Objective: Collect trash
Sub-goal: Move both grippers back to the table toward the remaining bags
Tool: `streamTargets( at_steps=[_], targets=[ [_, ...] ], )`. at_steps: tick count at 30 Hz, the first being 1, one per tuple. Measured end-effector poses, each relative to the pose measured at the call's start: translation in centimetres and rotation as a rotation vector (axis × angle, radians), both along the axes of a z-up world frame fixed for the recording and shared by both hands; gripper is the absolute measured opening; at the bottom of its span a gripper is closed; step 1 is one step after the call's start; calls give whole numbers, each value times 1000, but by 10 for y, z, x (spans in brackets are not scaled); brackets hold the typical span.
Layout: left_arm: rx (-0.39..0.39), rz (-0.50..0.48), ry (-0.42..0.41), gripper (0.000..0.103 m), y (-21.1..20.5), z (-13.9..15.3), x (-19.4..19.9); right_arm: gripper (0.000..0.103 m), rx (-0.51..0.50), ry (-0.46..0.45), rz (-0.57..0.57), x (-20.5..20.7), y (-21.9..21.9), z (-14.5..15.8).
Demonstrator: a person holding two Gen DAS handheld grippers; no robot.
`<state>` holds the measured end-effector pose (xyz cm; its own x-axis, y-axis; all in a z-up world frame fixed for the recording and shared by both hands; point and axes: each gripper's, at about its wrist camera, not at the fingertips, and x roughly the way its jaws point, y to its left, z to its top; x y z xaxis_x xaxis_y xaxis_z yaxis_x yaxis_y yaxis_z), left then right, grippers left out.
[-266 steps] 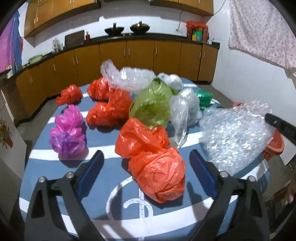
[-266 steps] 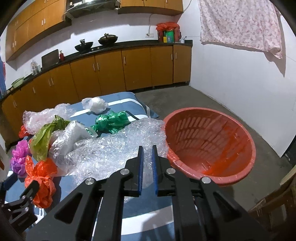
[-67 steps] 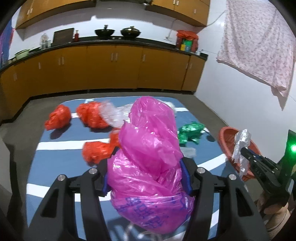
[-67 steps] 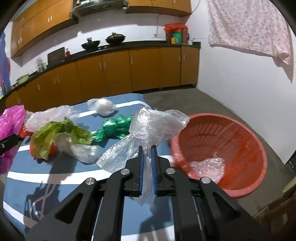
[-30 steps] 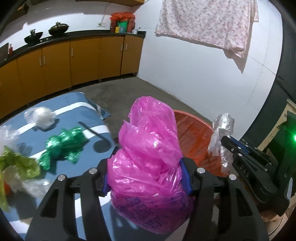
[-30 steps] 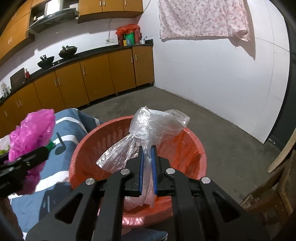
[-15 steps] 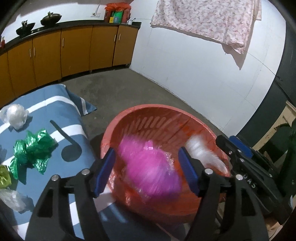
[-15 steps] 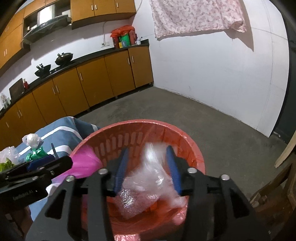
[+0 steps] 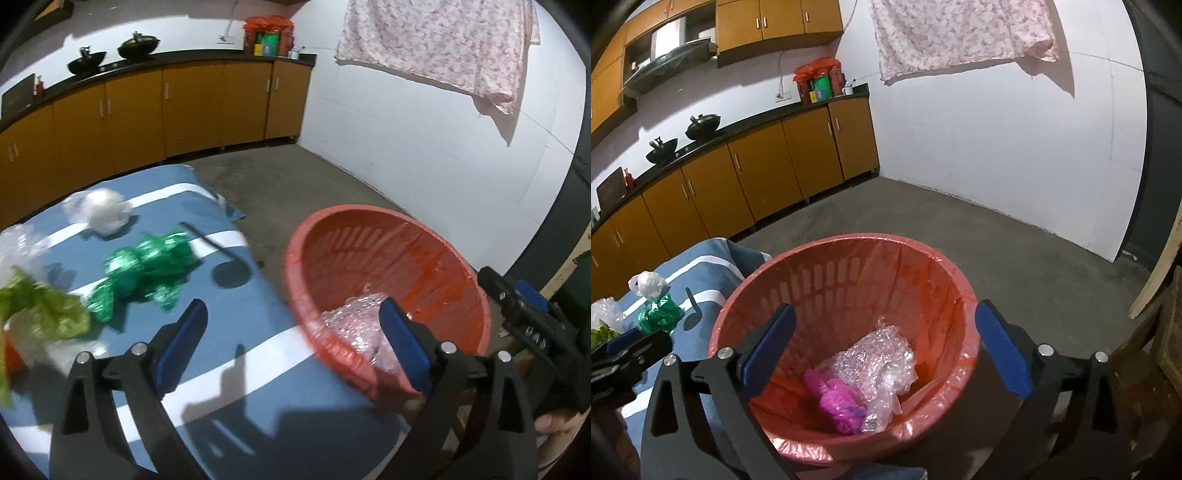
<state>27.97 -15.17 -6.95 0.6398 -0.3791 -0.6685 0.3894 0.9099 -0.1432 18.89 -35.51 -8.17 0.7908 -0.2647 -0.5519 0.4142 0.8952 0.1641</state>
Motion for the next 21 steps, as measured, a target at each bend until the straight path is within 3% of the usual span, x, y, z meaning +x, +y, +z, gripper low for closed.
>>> streamTargets(
  at_steps=[11, 21],
  targets=[
    [64, 104, -123, 96, 77, 23, -62, 99, -17, -2, 97, 4, 50, 12],
    [147, 289, -153, 97, 173, 19, -100, 99, -69, 13, 272, 20, 126, 19]
  ],
)
